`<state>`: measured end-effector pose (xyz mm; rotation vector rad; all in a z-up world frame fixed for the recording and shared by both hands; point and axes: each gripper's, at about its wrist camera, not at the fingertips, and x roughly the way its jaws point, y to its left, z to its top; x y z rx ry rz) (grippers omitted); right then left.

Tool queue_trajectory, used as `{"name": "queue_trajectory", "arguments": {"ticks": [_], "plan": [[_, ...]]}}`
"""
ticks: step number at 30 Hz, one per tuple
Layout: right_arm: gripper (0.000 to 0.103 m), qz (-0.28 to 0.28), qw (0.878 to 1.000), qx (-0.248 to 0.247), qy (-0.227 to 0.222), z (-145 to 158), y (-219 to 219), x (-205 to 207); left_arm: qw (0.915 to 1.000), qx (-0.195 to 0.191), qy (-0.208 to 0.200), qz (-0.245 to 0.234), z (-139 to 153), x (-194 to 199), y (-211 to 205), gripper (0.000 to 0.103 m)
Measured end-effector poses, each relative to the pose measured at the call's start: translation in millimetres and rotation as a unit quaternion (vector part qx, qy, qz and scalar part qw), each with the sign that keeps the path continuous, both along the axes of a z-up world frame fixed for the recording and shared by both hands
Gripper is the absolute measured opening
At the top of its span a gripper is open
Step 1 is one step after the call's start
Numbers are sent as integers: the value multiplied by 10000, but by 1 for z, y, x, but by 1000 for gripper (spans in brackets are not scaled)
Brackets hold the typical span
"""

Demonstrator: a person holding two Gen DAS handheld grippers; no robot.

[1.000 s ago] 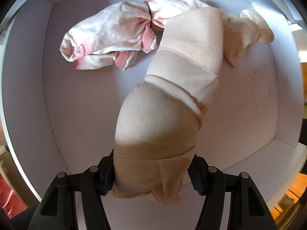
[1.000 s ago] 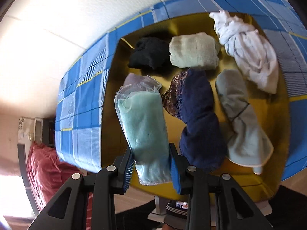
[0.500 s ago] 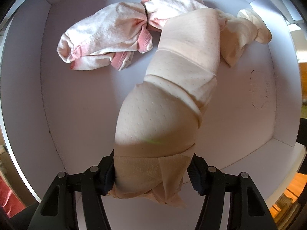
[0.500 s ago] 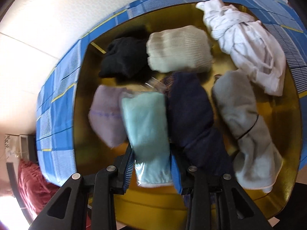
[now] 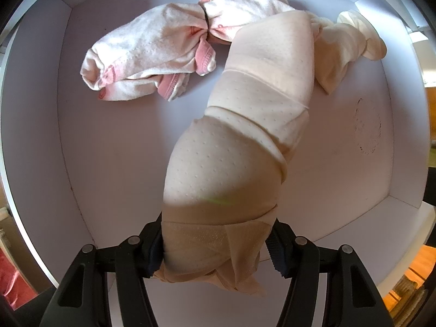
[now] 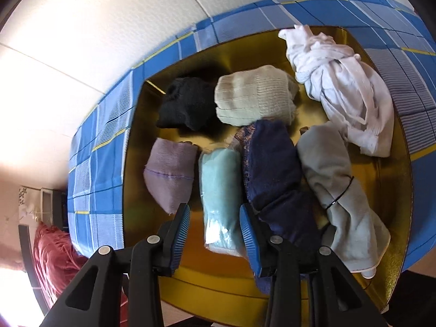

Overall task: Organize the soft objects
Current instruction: 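Lower the teal bag into the gold tray and open the right tool, then move the right tool back down over the drawer of clothes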

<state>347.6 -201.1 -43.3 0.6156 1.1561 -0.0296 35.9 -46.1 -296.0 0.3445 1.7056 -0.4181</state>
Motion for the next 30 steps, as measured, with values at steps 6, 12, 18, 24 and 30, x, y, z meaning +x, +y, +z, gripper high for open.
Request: {"name": "queue_trajectory", "arguments": {"ticks": [6,12,18,24,30], "plan": [[38,524,9976,-433,-86,11,12,-13,10000,5,8,7,0,-1,-1,63],[38,999,9896,-961,-385,25,17,-42,10000,10,0,3,-1,-2,-1,63],[38,1535,9727,-1550,-792,41,14,-96,10000,40,-25,-18,-3,-5,-2,63],[38,1744,9611,-1978,-827,32,4,-155,9999,100,-78,-55,-4,-8,-1,63],[38,1794,9625,-1861,-821,-1,-7,-200,9997,174,-121,-82,-6,-12,5,63]]}}
